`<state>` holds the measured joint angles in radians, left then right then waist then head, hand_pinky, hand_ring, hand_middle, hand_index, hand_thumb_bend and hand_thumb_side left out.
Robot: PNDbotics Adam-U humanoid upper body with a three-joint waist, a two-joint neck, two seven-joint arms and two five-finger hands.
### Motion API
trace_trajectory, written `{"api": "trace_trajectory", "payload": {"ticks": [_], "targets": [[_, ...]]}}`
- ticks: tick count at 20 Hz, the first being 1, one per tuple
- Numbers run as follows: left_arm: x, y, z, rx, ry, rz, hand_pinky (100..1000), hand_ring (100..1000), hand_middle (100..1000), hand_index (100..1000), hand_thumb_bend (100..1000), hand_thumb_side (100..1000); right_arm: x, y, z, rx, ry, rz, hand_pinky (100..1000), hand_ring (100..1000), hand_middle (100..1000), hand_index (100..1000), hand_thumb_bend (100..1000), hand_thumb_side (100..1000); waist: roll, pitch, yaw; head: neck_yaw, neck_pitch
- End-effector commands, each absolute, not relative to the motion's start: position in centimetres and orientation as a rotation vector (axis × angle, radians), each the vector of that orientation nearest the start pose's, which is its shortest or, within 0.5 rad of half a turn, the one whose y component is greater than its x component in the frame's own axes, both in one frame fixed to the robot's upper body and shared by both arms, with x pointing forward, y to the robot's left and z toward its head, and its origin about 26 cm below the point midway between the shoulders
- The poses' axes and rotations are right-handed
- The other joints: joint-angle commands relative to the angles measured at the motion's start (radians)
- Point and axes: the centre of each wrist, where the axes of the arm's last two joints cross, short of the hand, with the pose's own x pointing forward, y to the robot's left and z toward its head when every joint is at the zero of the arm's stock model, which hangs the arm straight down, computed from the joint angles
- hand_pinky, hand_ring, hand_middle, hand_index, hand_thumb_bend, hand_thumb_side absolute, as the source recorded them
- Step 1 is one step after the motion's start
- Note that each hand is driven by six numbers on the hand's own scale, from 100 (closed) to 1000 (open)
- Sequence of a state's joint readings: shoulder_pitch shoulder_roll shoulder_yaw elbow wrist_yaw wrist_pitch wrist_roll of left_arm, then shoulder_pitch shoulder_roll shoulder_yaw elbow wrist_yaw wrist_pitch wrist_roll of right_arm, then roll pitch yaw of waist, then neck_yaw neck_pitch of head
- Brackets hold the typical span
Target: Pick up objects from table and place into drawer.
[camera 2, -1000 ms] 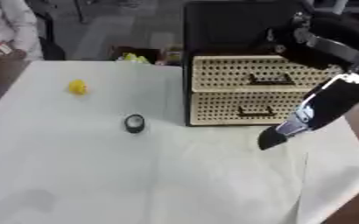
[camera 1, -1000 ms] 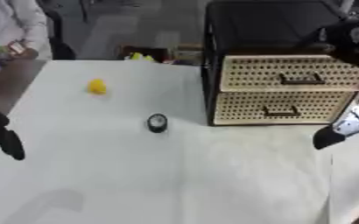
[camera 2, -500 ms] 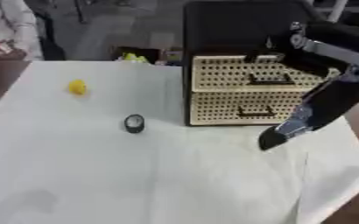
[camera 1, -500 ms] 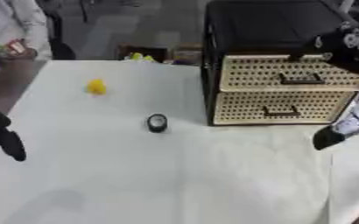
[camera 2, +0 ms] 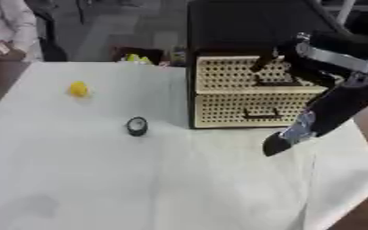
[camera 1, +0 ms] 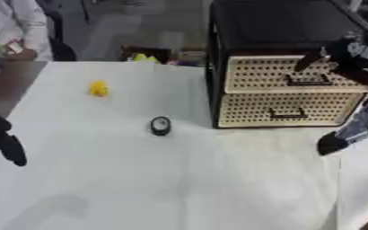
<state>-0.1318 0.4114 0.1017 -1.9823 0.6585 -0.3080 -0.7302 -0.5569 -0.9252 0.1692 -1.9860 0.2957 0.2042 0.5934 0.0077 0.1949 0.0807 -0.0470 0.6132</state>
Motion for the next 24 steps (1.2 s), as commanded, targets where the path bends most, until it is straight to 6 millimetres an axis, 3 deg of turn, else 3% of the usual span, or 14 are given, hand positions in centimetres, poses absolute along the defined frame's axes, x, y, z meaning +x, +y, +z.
{"api": "trace_trajectory", "payload": {"ticks": [1, 8, 24], "targets": [[27.9, 31.5, 17.7, -0.673, -2.359, -0.824, 504, 563, 711, 781, 100, 907, 29.5, -28.1, 31.6, -0.761, -1.6, 1.532, 100, 100, 100, 811, 1000, 572, 0.001, -0.011, 0.002, -0.004, -0.013], [27.9, 31.5, 17.6, -0.673, -2.358, -0.826, 504, 563, 711, 781, 100, 909, 29.8, -28.1, 31.3, -0.822, -1.579, 1.479, 100, 100, 100, 811, 1000, 574, 0.003, -0.009, 0.004, -0.007, -0.013], [27.9, 31.4, 17.5, -0.667, -2.356, -0.831, 504, 561, 712, 780, 100, 914, 32.4, -29.4, 30.4, -0.955, -1.477, 1.439, 100, 100, 100, 802, 1000, 617, 0.004, -0.004, 0.013, -0.007, -0.015]]}}
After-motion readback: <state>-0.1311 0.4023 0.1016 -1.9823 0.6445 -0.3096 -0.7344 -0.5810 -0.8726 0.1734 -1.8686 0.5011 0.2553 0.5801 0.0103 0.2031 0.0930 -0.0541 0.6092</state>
